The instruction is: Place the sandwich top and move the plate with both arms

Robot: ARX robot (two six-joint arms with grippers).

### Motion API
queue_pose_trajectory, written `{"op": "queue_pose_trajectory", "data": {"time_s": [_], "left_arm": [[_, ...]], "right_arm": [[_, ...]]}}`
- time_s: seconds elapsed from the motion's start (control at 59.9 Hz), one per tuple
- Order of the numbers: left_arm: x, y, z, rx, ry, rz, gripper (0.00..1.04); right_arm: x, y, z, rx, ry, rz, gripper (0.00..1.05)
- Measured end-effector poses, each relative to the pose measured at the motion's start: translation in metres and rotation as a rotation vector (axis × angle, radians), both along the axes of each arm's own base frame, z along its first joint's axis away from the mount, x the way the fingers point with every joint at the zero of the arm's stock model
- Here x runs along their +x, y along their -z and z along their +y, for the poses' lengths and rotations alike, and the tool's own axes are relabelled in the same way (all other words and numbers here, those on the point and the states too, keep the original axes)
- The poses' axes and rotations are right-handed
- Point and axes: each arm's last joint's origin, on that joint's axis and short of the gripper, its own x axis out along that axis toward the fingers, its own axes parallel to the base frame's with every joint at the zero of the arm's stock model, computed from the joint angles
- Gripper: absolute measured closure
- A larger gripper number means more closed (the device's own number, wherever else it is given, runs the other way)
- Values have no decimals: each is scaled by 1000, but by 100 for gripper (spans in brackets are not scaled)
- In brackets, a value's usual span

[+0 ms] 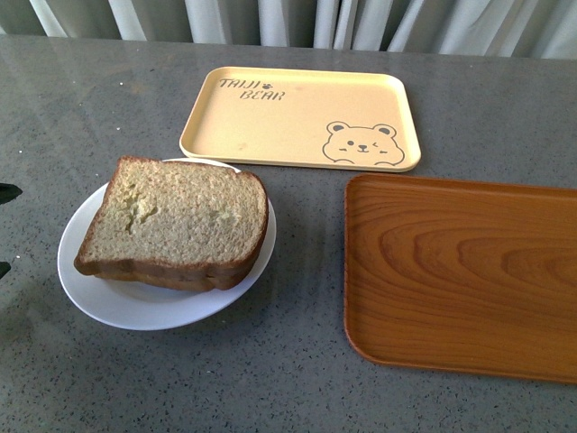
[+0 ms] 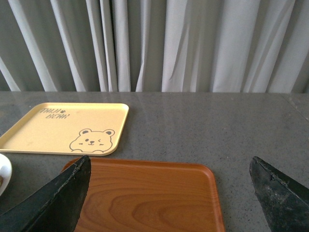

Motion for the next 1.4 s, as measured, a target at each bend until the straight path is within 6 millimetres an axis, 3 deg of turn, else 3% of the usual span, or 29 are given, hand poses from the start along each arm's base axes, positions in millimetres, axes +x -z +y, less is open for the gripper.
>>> {"op": "queue_pose_trajectory", "data": {"time_s": [1.403], "left_arm": [[28,20,-21,-111,92,16,9]], "right_arm": [[0,0,0,0,0,0,9]]}}
